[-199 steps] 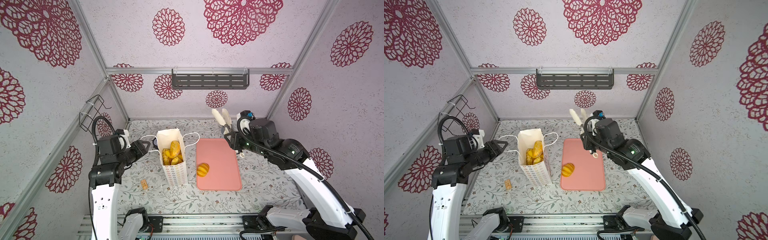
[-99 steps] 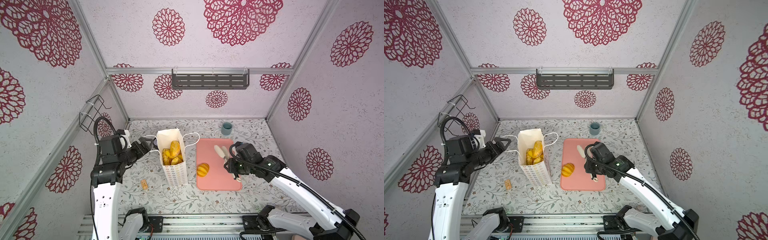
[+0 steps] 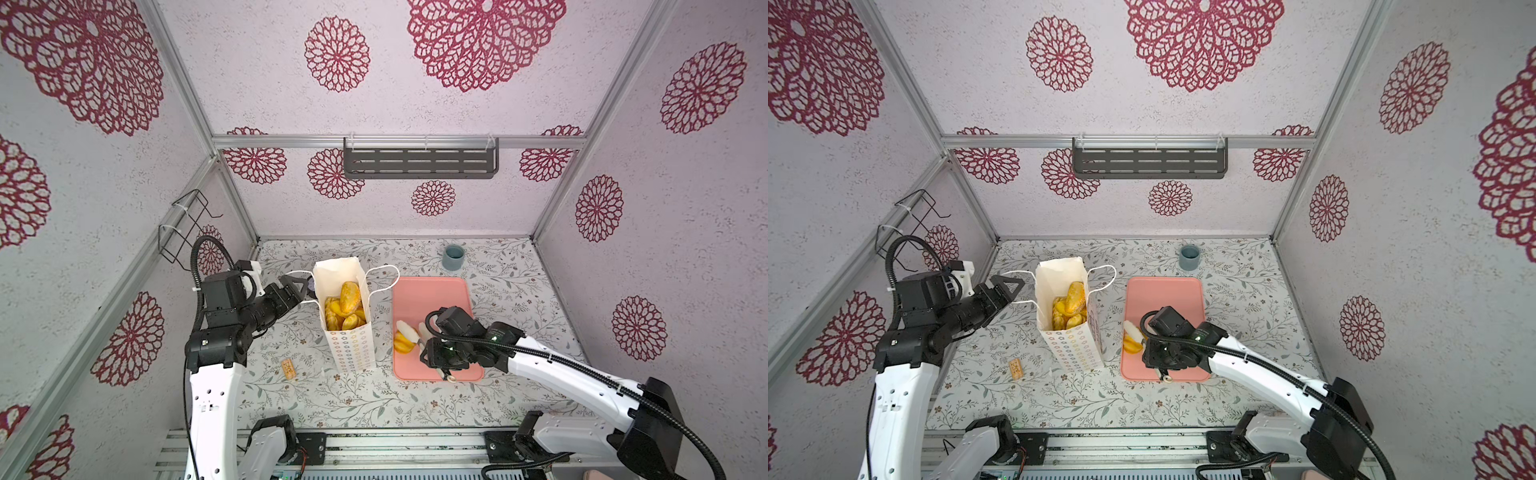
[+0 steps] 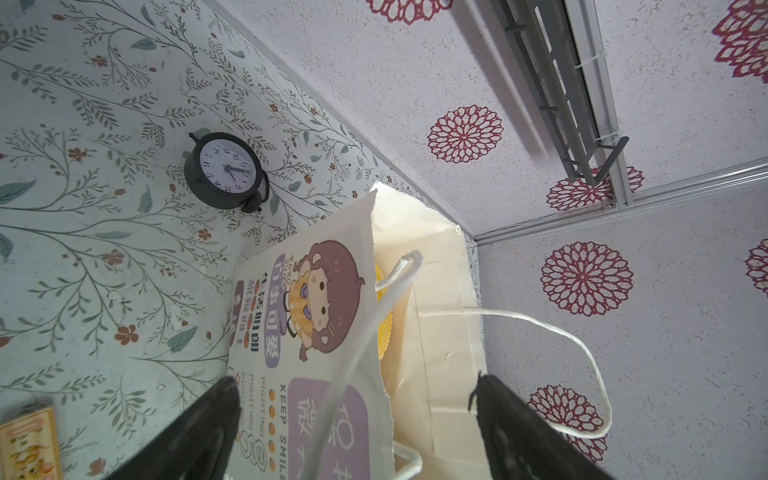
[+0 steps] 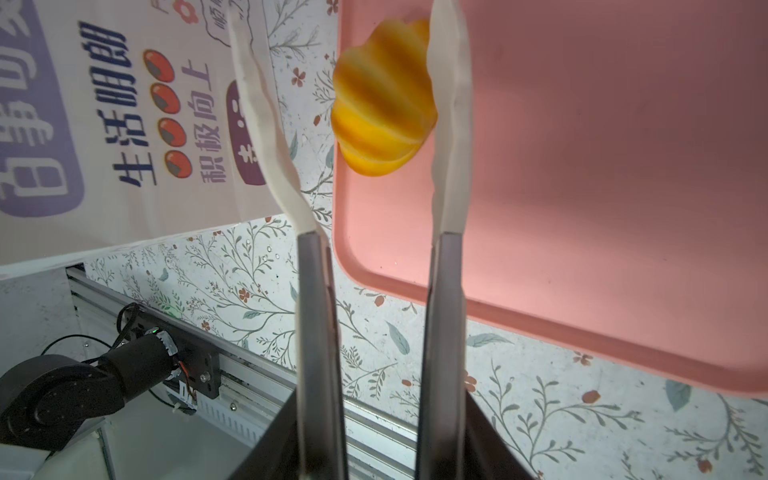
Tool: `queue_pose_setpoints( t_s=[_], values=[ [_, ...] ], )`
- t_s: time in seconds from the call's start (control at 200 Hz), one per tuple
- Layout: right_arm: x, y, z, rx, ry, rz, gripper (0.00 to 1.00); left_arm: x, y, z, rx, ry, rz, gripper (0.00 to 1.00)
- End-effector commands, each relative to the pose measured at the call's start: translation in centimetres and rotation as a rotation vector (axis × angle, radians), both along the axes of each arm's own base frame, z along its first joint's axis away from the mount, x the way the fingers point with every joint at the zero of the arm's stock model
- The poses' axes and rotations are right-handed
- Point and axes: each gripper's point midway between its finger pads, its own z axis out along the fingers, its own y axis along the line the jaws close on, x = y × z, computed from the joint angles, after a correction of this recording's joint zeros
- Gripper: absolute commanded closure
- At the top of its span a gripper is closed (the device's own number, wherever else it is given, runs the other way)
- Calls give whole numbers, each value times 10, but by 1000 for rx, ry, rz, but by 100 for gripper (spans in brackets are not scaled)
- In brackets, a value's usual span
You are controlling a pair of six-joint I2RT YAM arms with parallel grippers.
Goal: Place the fake bread into the paper bag
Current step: 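Swing the empty tongs with the right gripper down to the striped bun, then squeeze the tongs around the striped yellow bun on the pink tray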
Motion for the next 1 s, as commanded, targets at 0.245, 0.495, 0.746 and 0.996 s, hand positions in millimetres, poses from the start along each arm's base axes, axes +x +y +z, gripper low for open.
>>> queue_pose_setpoints(
  t_s=[0.245, 0.495, 0.746, 0.996],
  values=[
    [3, 10, -8, -12, 19, -24, 47, 6, 1, -2, 6, -18, -11, 8],
    [10, 18, -17, -54, 24, -18, 47, 8, 1, -11, 10, -3, -19, 8],
    [16, 19, -24, -125, 14, -17, 48, 8, 1, -13, 16, 1, -24, 8],
    [15, -2, -23, -196, -7, -38, 50, 10, 1, -15, 9, 4, -27, 8]
  ],
)
